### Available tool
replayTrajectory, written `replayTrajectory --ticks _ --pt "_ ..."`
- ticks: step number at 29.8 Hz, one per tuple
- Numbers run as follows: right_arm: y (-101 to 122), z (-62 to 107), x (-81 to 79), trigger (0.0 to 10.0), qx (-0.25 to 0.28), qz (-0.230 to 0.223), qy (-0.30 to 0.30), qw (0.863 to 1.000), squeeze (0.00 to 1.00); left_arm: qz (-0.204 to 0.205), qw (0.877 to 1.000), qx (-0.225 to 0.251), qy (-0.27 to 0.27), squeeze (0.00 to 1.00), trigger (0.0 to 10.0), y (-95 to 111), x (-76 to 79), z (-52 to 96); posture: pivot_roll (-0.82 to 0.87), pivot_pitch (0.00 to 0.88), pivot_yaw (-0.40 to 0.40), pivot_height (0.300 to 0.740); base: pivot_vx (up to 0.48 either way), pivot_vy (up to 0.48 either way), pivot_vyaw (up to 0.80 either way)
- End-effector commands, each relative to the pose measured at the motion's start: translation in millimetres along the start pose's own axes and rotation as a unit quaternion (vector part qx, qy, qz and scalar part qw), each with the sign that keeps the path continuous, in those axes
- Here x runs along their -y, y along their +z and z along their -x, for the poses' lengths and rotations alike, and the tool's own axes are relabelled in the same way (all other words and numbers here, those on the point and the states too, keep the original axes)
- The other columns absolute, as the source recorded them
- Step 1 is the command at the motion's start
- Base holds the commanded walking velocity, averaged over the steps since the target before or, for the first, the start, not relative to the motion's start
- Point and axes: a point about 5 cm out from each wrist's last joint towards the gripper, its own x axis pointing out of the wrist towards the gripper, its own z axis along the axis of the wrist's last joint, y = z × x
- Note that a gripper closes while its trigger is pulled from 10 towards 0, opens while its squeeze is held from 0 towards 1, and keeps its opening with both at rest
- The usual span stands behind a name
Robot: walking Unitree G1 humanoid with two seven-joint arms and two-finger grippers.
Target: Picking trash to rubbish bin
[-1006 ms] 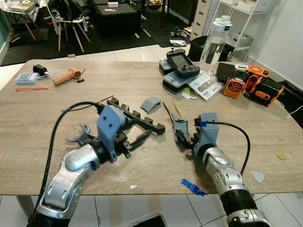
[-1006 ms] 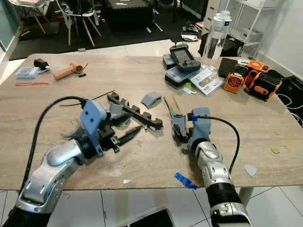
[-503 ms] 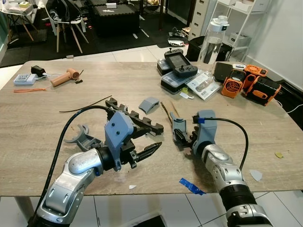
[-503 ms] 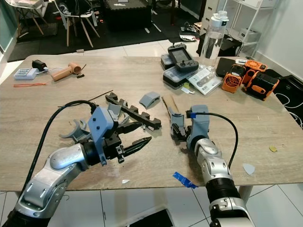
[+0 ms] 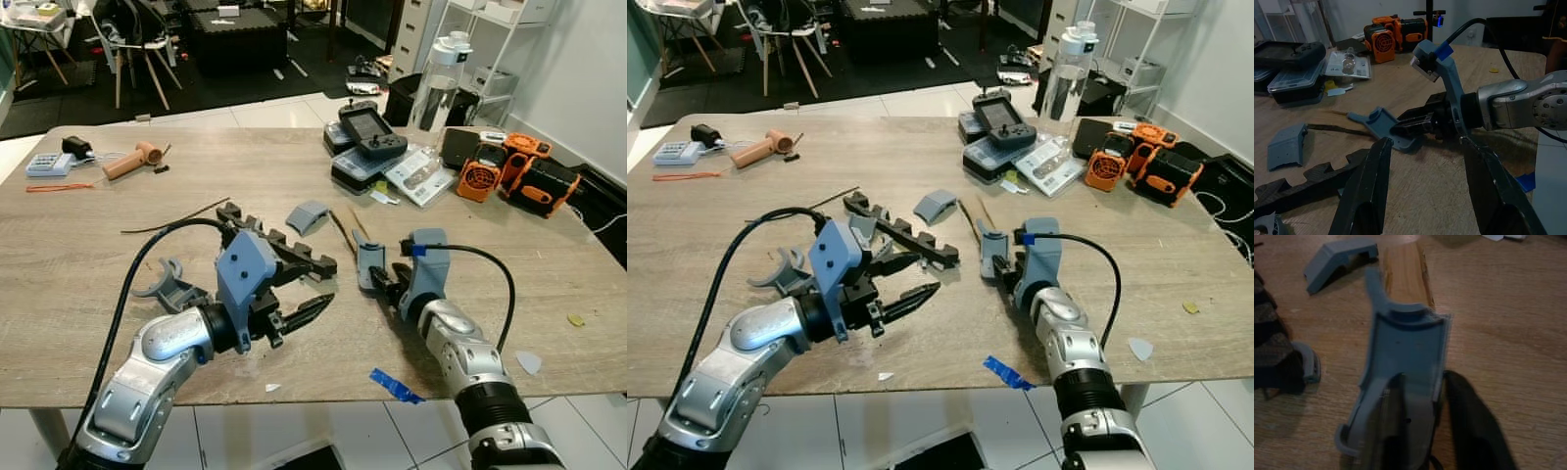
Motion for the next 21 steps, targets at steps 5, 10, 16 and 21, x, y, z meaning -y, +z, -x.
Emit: replayTrajectory --ticks 5,10,16,21 --pt "-23.3 2.8 4.8 0.0 -0.055 -0.017 -0.013 0.998 0.00 -0.009 1.000 -0.014 -0.004 0.00 10.0 -1.9 -0.2 1.6 0.03 0.122 0.026 0.740 0.000 0.000 0.00" --pt "-23.7 2.9 4.9 0.0 -0.057 -0.020 -0.013 0.998 0.00 -0.009 1.000 -0.015 -0.005 0.00 10.0 -2.5 0.8 1.7 0.03 0.122 0.025 0.740 0.000 0.000 0.00" --pt "2.6 1.7 -6.1 0.0 0.013 -0.058 0.022 0.998 0.00 -0.012 1.000 -0.016 0.001 0.00 10.0 -2.7 -1.1 1.9 0.03 0.123 0.024 0.740 0.000 0.000 0.00" --pt "50.6 6.1 -15.9 10.0 0.117 -0.084 0.054 0.988 0.00 -0.016 1.000 -0.014 0.019 0.00 10.0 -2.9 -5.5 1.4 0.02 0.122 0.026 0.740 0.000 0.000 0.00"
